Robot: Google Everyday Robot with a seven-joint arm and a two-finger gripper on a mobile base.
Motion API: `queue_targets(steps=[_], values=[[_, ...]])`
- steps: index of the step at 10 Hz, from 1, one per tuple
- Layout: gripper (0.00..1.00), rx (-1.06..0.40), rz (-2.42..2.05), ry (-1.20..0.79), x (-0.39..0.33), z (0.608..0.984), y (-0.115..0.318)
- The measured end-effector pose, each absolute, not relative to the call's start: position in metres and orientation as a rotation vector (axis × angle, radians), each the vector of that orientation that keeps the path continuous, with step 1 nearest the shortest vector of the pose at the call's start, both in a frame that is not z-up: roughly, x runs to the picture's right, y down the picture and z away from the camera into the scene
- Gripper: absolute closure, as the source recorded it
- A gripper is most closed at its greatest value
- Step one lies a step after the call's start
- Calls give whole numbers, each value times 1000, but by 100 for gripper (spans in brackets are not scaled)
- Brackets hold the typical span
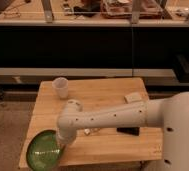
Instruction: Drag the ceramic bowl in a circle
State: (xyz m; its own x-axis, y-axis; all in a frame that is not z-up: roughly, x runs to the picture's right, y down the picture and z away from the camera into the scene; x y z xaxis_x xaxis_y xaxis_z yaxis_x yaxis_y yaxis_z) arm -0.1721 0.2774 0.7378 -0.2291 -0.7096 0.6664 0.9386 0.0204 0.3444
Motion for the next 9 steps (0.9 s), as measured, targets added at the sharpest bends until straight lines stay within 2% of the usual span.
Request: queue_targets(steps=[2,6,9], values=[[83,-327,-1606,-917,-201,748,270],[83,-252,-1536,-921,-249,786,217],[83,-228,-1466,-891,-255,815,182]])
